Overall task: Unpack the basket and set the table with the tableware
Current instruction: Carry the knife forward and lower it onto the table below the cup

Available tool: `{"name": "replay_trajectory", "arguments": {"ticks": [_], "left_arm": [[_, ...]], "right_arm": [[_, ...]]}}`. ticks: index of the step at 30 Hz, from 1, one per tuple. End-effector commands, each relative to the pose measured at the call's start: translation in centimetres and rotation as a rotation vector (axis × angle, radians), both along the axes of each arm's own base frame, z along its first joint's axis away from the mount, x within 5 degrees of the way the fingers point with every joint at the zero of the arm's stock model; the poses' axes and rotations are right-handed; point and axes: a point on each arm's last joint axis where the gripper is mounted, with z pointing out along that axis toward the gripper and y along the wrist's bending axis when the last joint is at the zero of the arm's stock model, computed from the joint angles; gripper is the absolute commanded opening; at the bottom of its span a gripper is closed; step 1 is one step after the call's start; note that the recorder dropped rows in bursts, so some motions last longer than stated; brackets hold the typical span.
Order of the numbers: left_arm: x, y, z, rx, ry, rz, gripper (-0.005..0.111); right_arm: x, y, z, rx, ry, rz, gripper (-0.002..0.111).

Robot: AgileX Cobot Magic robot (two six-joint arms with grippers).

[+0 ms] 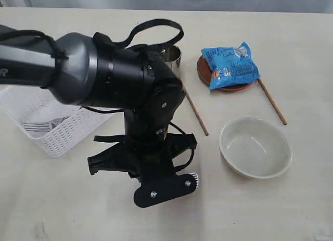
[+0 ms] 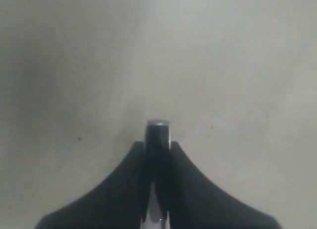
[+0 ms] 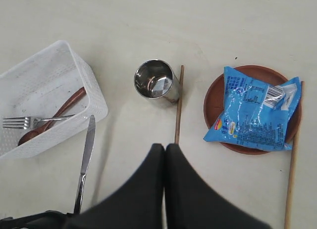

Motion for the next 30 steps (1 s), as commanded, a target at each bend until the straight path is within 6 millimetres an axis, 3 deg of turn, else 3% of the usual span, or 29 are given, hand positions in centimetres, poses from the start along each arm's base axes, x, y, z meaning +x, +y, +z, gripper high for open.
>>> {"name": "replay_trajectory", "arguments": {"ticks": [1, 17, 21, 26, 30], "left_arm": [[-0.2, 0.2, -0.2, -0.052, -0.049, -0.086, 0.0], [-0.9, 1.4, -2.3, -0.074, -0.064, -0.141, 0.001], [-0.8, 1.2, -2.3, -0.095, -0.078, -0.141, 0.017], [-0.8, 1.2, -2.3, -0.097, -0.079, -0.141, 0.056], [-0.8, 1.2, -2.2, -0.1, -0.08, -0.112, 0.061]], "right_arm": [[-0.1, -0.3, 0.2, -0.01, -0.01, 0.004, 0.0], [-0.1, -0.3, 0.2, -0.01, -0.01, 0.004, 0.0], [-0.1, -0.3, 0.2, -0.01, -0.01, 0.004, 0.0], [-0.1, -0.3, 0.2, -0.01, -0.01, 0.004, 0.0], [-0.1, -0.3, 0.2, -0.01, -0.01, 0.004, 0.0]]}}
